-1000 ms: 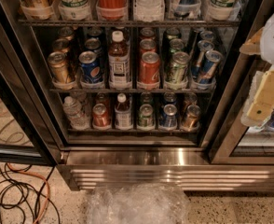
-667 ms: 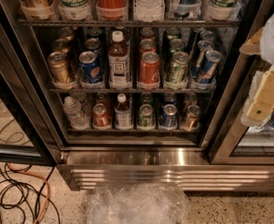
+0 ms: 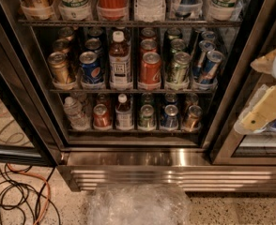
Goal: Pick coke can from middle shelf of fridge
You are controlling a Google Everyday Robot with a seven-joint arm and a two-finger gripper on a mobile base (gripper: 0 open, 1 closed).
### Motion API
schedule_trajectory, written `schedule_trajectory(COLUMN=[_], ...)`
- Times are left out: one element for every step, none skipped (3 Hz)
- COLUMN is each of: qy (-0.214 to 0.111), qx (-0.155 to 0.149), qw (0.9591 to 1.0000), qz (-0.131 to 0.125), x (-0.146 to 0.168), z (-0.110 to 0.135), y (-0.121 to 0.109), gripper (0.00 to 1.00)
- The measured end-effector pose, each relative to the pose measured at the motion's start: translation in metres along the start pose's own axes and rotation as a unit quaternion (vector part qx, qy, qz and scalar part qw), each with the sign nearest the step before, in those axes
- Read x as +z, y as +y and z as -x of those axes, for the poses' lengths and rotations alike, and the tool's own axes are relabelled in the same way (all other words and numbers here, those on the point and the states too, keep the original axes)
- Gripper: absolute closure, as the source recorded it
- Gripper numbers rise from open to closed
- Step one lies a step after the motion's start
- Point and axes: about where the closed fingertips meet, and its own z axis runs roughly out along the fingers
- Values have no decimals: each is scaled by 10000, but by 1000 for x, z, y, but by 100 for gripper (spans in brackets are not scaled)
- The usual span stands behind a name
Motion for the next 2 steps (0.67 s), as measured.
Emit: schedule_trajectory(qy=[-430, -437], qx=[151, 177], qw=[9990, 9989], qz=[-4, -63], x=[-6, -8], z=[16, 15], y=[3, 3], gripper=[0, 0])
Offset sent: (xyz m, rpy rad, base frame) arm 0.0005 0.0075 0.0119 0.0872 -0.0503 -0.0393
